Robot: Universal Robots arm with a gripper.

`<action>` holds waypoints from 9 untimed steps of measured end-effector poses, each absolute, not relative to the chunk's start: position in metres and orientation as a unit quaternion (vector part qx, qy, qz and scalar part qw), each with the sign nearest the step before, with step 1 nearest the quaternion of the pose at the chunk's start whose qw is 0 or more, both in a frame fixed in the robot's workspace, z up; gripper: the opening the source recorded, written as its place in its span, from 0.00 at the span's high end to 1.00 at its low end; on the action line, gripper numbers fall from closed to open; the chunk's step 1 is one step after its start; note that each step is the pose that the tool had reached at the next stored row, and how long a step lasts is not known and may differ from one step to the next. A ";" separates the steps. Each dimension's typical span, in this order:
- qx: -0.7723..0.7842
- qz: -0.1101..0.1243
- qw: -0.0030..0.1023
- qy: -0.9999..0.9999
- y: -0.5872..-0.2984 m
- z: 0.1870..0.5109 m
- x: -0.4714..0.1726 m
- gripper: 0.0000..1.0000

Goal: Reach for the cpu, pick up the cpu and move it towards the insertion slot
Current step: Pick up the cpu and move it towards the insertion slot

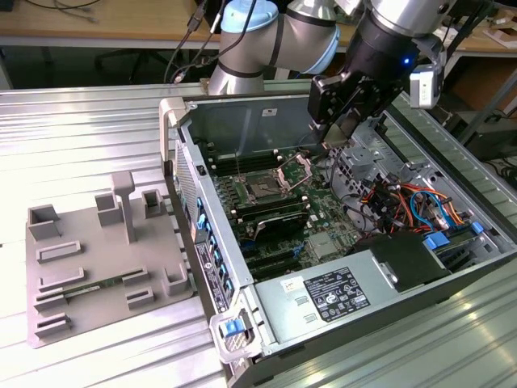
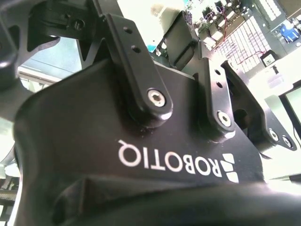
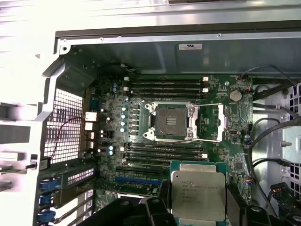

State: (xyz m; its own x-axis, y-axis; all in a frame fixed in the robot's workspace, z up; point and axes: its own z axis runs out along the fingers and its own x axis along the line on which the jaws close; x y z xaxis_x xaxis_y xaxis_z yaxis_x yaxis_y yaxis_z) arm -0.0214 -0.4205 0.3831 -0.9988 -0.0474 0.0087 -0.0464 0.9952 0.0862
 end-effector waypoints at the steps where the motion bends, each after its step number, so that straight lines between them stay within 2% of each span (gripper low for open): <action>1: 0.024 -0.043 0.005 -0.999 -0.421 0.383 -0.021 0.45; 9: 0.023 -0.043 0.005 -0.999 -0.421 0.382 -0.021 0.45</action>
